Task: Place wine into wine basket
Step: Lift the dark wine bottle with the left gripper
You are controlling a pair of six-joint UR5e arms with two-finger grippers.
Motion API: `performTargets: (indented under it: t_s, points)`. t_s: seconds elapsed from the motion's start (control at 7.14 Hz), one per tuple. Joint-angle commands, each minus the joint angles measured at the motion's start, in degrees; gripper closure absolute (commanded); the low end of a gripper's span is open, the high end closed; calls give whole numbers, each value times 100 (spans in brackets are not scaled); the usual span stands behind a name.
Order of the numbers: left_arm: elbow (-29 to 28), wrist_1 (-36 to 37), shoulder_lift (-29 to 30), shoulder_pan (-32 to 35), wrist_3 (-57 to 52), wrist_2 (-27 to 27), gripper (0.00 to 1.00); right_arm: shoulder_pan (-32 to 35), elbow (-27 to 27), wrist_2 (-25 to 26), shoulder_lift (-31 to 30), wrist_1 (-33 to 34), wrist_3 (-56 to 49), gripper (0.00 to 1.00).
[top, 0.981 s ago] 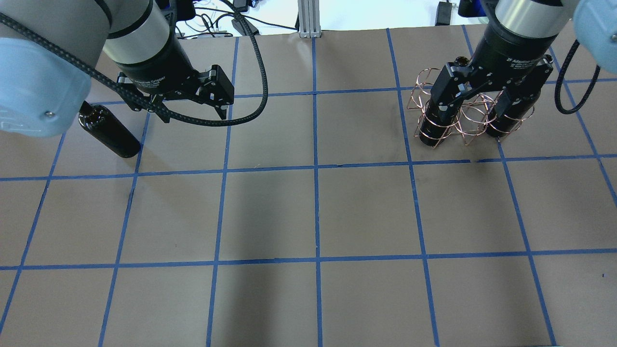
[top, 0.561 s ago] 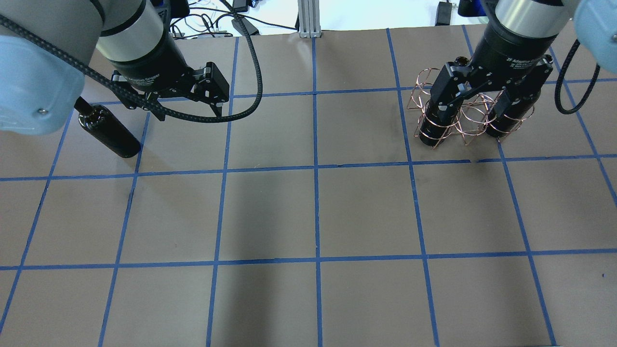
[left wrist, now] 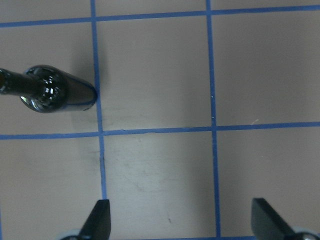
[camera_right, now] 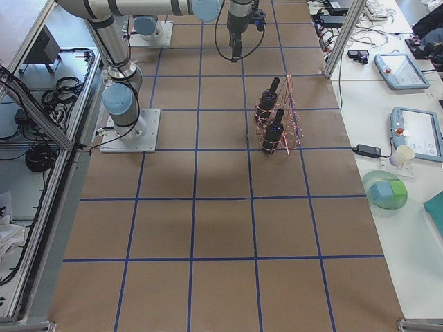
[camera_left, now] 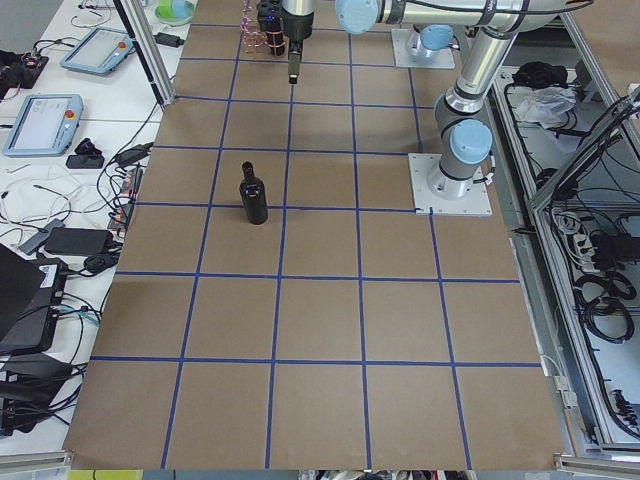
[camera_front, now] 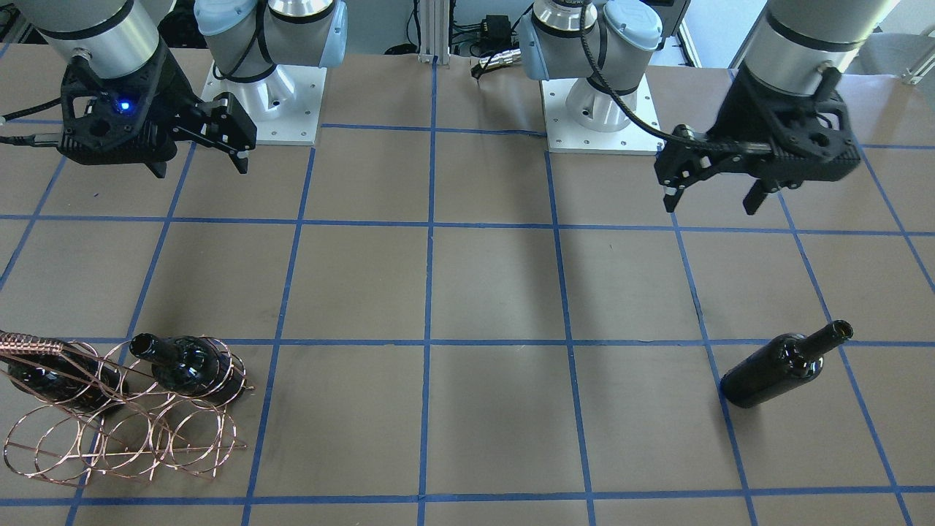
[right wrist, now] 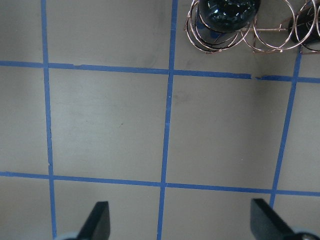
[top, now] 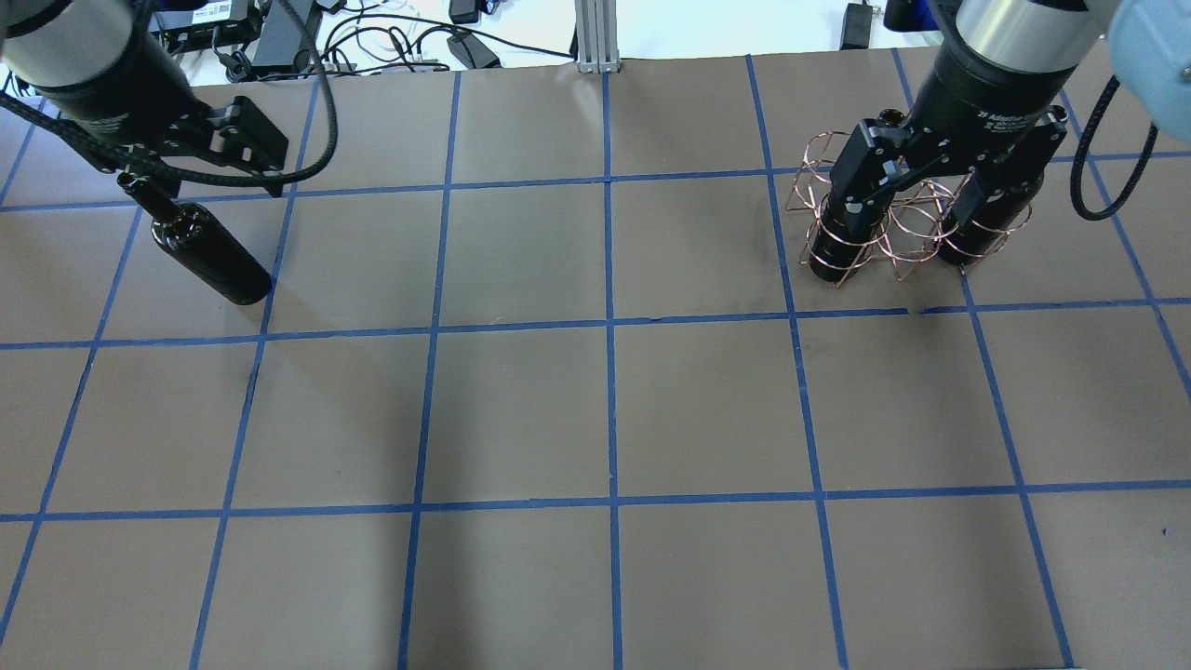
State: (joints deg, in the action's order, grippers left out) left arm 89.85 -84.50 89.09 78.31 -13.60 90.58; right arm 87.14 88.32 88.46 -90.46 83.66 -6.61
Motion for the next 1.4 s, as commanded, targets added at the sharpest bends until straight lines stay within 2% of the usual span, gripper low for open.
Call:
performTargets:
  t_s: [0.0, 0.28, 0.42, 0.7, 0.98, 1.26]
  points:
    - [163, 343, 178, -1208, -854, -57, 0, -5, 1, 4, 2, 45, 2, 0]
    - [785, 1614, 345, -1677, -873, -66, 0, 4, 1, -13, 2, 45, 2, 0]
    - [1014, 2134, 459, -1670, -847, -93, 0, -4, 1, -5, -6, 45, 2, 0]
    - [1043, 2411, 723, -1670, -864, -566, 0, -4, 1, 4, 2, 45, 2, 0]
    - [1026, 3007, 986, -1670, -890, -585, 2, -5, 1, 13, 20, 80, -7, 0]
    - [990, 3194, 1172, -1670, -996, -585, 7, -5, 1, 13, 11, 80, -7, 0]
